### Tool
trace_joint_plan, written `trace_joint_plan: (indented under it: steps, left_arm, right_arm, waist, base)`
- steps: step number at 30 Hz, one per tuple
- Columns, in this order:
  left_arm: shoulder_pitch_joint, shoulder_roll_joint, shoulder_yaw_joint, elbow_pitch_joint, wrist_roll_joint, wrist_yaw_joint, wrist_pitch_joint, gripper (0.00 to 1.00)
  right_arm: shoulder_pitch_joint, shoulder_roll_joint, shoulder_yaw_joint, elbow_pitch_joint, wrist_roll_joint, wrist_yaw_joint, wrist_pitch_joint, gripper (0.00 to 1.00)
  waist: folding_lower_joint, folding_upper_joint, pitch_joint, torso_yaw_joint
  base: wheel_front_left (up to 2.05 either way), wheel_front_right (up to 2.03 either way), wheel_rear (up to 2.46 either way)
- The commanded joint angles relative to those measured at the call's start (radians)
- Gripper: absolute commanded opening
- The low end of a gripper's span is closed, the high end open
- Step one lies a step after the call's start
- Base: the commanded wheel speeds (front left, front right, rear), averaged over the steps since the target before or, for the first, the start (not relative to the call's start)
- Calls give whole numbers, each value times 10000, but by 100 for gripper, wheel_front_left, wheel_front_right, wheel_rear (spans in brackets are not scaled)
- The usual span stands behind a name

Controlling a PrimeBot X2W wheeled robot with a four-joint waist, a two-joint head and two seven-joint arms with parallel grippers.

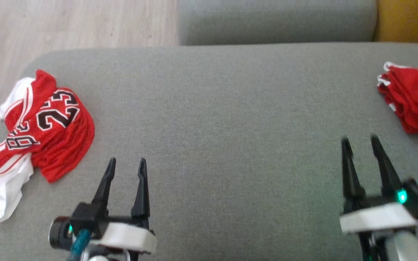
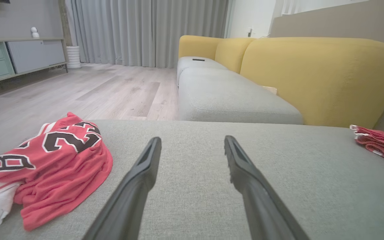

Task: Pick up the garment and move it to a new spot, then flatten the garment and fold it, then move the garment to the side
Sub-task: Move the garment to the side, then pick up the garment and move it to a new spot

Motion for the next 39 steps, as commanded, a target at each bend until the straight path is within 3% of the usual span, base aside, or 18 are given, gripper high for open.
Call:
trace_joint_plan:
  steps: [1,10,39]
  left_arm:
    - [1,-1,405,-560,238,-101,-51,100]
    - [824,-1,499,-1288,482,-108,-51,100]
    - [811,-1,402,-989,704,-242,-51,100]
  right_arm:
    - [393,77,-57,-437,-117,65,-102,100]
    - [1128,154,109,-489,-570,65,-103,100]
    - [1247,268,282,-159,-953,65,-104,100]
  waist:
    - [2,-1,-271,123]
    - [2,-1,-522,98]
    - [2,-1,-743,142]
  base:
    - [0,0,0]
    - [0,0,0]
    - [0,0,0]
